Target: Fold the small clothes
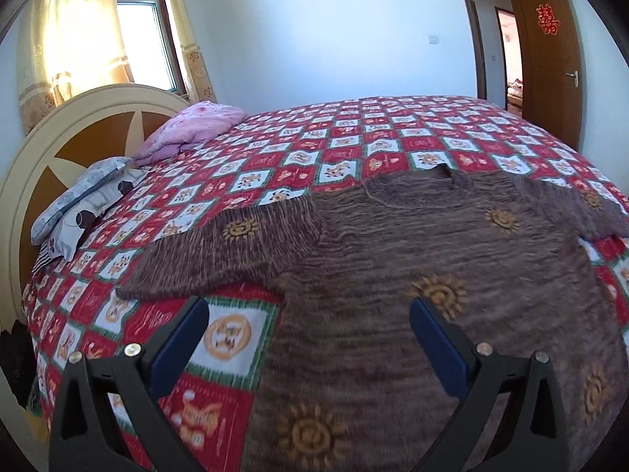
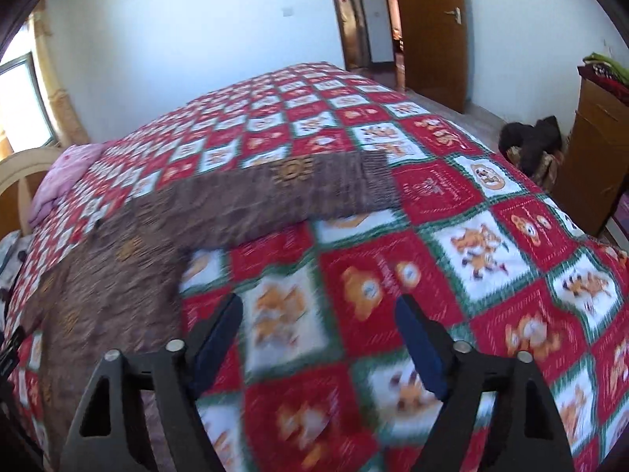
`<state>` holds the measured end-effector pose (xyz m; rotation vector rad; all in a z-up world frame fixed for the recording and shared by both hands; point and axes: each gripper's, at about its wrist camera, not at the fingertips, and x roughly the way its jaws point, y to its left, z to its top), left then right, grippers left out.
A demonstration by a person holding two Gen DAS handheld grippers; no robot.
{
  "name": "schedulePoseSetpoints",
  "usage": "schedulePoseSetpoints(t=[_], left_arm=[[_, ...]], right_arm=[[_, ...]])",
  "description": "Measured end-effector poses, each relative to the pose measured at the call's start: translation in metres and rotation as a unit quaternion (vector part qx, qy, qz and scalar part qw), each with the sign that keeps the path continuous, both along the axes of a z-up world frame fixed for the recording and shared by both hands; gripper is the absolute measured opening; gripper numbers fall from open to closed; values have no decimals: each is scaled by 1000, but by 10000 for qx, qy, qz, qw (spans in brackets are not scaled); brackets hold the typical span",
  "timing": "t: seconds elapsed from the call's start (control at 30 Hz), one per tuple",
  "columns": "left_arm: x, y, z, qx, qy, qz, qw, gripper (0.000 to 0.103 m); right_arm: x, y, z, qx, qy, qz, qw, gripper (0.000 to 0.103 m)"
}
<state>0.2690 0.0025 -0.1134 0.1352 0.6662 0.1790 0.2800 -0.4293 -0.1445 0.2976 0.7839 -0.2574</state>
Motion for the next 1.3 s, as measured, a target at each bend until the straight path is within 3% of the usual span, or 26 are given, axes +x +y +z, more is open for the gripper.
schedulePoseSetpoints(t=[0.3, 0.57, 0.67, 0.73, 0.77, 0.8, 0.83, 1.3], left_arm=[[56, 3, -24, -76, 286, 274, 9992, 103], [78, 7, -38, -67, 482, 550, 9973, 103], [80, 7, -43, 14, 523, 573, 9970, 103], [83, 7, -46, 144, 524, 661, 9963, 103], [84, 8, -47, 138, 535, 666, 9963, 103], [85, 9, -48, 96, 564, 671, 9961, 103], [85, 10, -49, 38, 597, 669, 9960, 103], [63, 26, -27, -362, 301, 548, 9974, 103]], right_arm=[[94, -77, -14, -86, 202, -569, 9981, 62], [148, -94, -37, -293, 620, -525, 9963, 60], [154, -79, -41, -763, 604, -283, 9948, 58], [157, -68, -43, -895, 570, -14, 9944, 33], [158, -64, -43, -968, 583, 74, 9936, 26], [160, -57, -41, -1064, 631, 193, 9921, 12], [160, -53, -39, -1133, 653, 215, 9912, 11], [162, 23, 51, -1221, -36, 679, 9902, 10]])
